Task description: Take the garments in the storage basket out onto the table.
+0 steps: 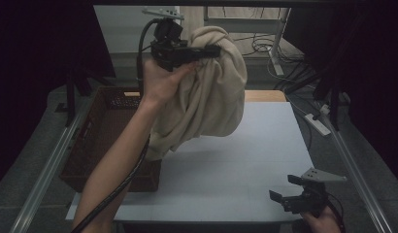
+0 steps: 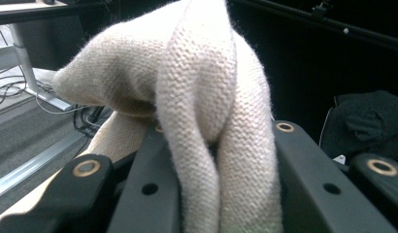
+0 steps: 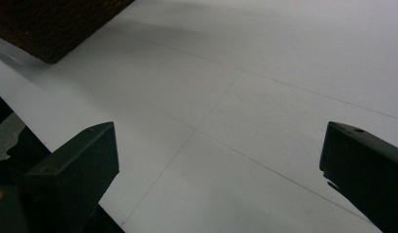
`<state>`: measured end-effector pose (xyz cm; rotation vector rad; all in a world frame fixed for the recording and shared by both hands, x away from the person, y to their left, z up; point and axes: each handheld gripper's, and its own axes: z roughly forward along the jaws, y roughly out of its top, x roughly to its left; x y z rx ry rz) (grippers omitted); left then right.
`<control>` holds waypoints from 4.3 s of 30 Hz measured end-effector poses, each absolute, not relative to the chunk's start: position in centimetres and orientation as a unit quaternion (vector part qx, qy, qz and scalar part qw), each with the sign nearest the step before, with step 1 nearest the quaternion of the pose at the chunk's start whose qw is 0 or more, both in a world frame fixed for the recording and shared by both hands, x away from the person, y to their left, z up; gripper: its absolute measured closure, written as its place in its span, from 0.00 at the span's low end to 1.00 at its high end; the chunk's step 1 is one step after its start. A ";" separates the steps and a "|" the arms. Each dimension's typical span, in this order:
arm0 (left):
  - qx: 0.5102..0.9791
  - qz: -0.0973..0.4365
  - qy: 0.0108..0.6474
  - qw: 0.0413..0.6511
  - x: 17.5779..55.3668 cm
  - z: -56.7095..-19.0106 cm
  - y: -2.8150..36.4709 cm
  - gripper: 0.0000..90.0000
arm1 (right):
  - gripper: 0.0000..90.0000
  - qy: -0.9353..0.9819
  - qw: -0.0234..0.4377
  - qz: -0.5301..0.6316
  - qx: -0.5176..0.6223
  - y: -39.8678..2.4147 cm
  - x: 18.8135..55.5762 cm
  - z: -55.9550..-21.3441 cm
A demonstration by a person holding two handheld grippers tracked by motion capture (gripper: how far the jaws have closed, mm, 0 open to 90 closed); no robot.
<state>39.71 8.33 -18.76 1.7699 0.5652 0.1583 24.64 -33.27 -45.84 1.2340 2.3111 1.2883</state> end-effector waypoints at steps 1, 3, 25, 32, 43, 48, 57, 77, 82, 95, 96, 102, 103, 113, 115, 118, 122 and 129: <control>0.763 0.069 0.243 0.596 39.8 -18.8 8.1 0.85 | 0.01 0.786 0.111 0.439 0.420 -33.3 24.7 -45.8; 0.763 0.070 0.240 0.596 39.9 -18.7 7.4 0.85 | 0.01 0.787 0.111 0.439 0.420 -33.3 24.6 -45.8; 0.801 0.115 0.268 0.523 41.3 -22.4 5.0 0.85 | 0.01 0.787 0.107 0.442 0.417 -33.4 24.6 -45.9; 0.816 0.125 0.287 0.486 42.0 -24.9 4.7 0.84 | 0.01 0.789 0.105 0.440 0.416 -33.3 24.7 -45.9; 0.816 0.090 0.299 0.486 43.0 -28.8 4.6 0.83 | 0.01 0.789 0.102 0.438 0.418 -33.3 24.7 -45.9; 0.820 0.093 0.305 0.476 43.2 -30.7 4.5 0.83 | 0.01 0.794 0.104 0.437 0.410 -33.2 24.7 -45.9; 0.826 0.082 0.320 0.456 43.8 -34.4 4.1 0.83 | 0.01 0.795 0.099 0.437 0.408 -33.2 24.7 -45.9; 0.839 0.055 0.331 0.428 43.9 -41.1 2.8 0.77 | 0.01 0.798 0.100 0.429 0.410 -33.0 24.8 -46.0; 0.848 0.059 0.338 0.404 43.8 -43.0 1.9 0.75 | 0.01 0.799 0.100 0.428 0.410 -33.0 24.8 -46.0; 0.856 0.059 0.353 0.373 43.6 -46.7 1.0 0.59 | 0.01 0.800 0.099 0.424 0.413 -33.0 24.8 -46.0; 0.859 0.064 0.352 0.367 43.5 -47.0 0.9 0.57 | 0.01 0.800 0.099 0.424 0.413 -33.0 24.8 -46.0; 0.860 0.069 0.360 0.355 43.4 -48.5 0.6 0.45 | 0.01 0.801 0.098 0.422 0.414 -32.9 24.9 -46.0; 0.859 0.066 0.361 0.357 43.4 -48.6 0.7 0.43 | 0.01 0.801 0.098 0.422 0.414 -32.9 24.9 -46.0; 0.847 0.021 0.352 0.398 43.5 -49.0 1.4 0.22 | 0.01 0.801 0.094 0.421 0.415 -32.9 25.0 -46.1; 0.845 0.016 0.350 0.404 43.5 -48.9 1.4 0.19 | 0.01 0.801 0.094 0.421 0.416 -33.0 25.0 -46.1; 0.845 0.012 0.345 0.408 43.4 -48.8 1.3 0.14 | 0.01 0.800 0.092 0.421 0.417 -33.0 25.0 -46.1; 0.839 0.000 0.342 0.423 43.3 -48.7 1.4 0.08 | 0.01 0.800 0.092 0.422 0.417 -33.0 25.0 -46.1; 0.844 0.010 0.329 0.423 42.8 -48.1 1.3 0.01 | 0.01 0.799 0.090 0.422 0.418 -33.0 25.0 -46.1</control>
